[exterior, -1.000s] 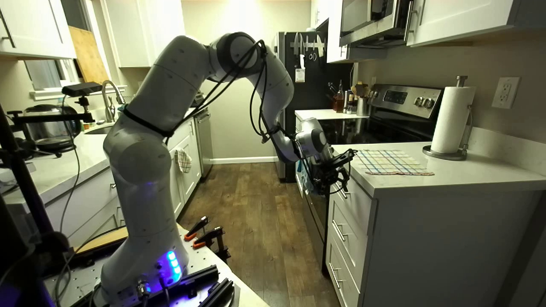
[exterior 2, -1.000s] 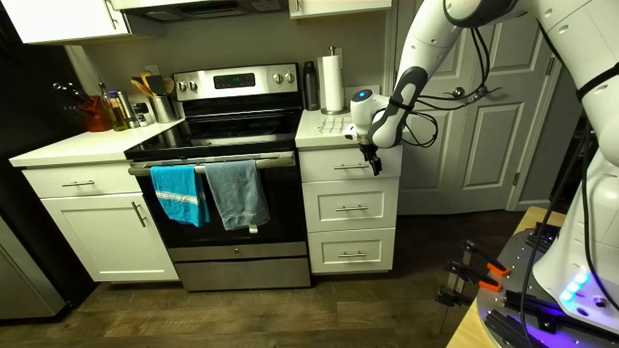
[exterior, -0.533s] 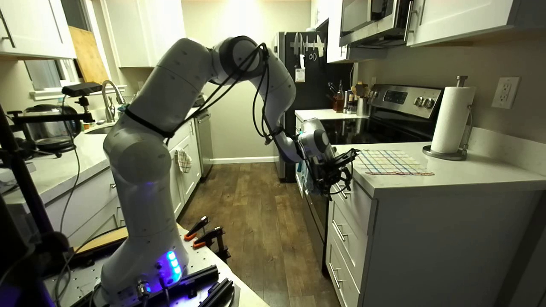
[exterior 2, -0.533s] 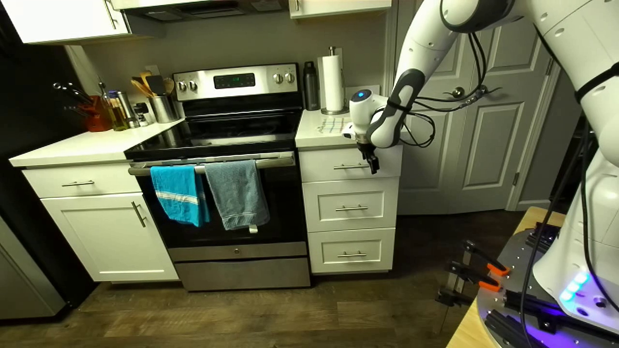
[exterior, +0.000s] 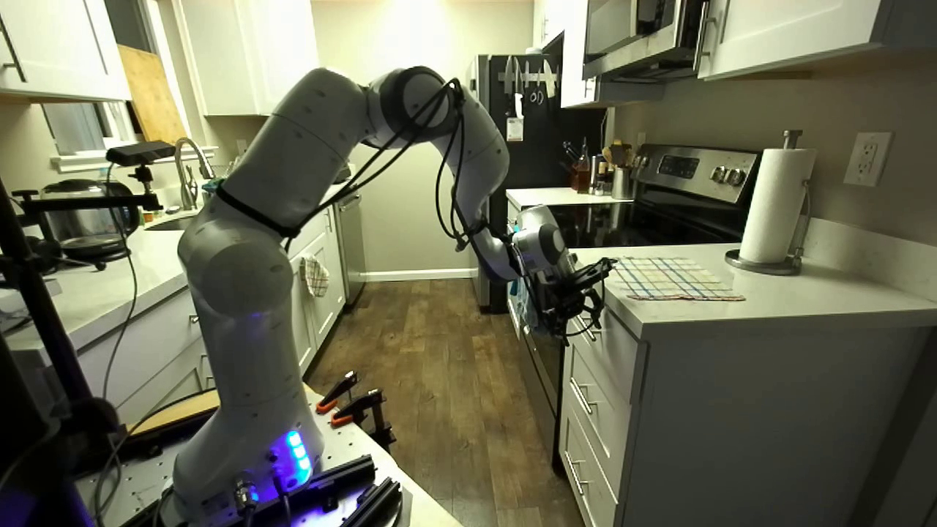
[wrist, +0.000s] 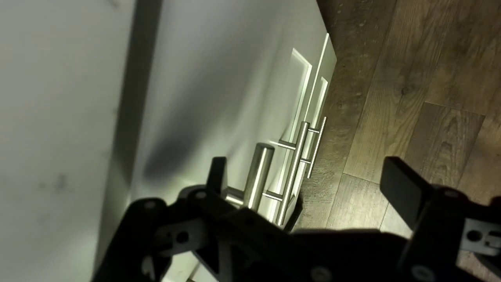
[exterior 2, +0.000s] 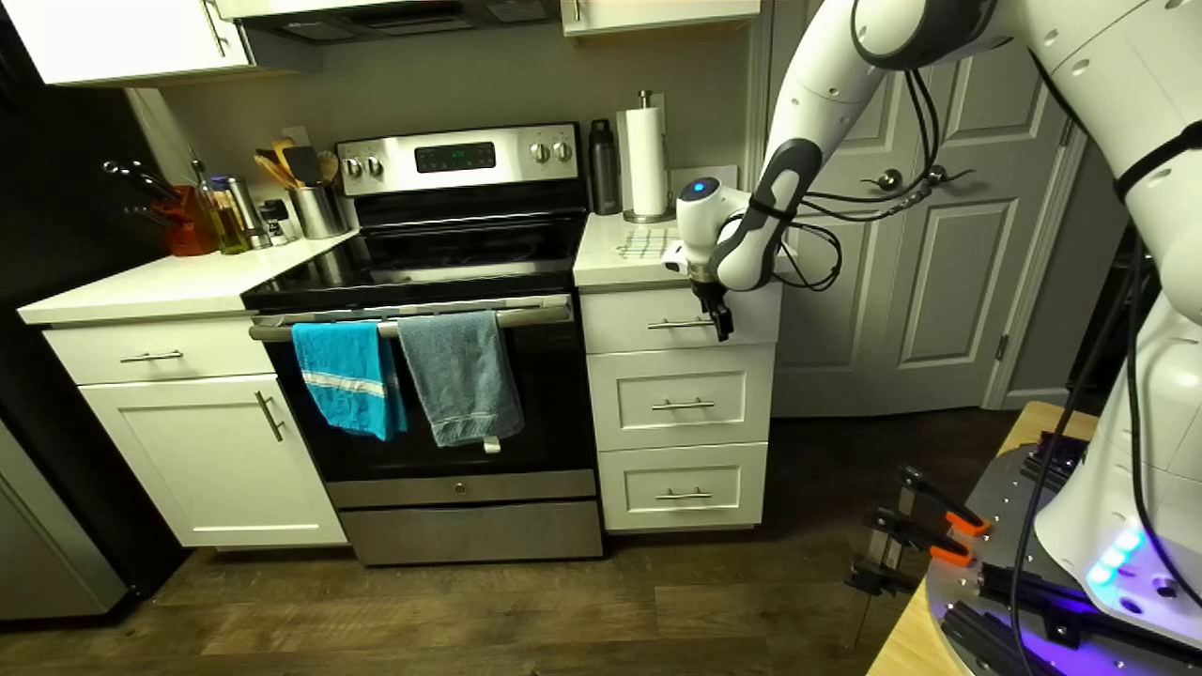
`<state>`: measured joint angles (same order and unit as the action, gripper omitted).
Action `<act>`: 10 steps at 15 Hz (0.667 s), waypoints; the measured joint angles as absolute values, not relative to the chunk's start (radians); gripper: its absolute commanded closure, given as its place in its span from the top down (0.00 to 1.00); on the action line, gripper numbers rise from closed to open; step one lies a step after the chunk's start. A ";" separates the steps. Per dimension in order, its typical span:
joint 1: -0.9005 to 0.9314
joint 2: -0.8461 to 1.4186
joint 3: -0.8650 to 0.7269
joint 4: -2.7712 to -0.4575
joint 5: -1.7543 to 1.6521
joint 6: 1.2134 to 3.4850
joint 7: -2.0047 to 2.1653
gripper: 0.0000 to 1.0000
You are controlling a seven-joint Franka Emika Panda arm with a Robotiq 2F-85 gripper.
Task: Open the topmost drawer on the right.
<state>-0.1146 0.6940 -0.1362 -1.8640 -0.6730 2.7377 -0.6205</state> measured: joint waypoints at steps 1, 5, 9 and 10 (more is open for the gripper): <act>-0.116 0.697 -0.134 -1.864 -0.673 2.738 -0.620 1.00; -0.116 0.711 -0.130 -1.864 -0.673 2.738 -0.620 1.00; -0.118 0.714 -0.130 -1.864 -0.673 2.738 -0.620 1.00; -0.119 0.714 -0.130 -1.864 -0.673 2.738 -0.620 1.00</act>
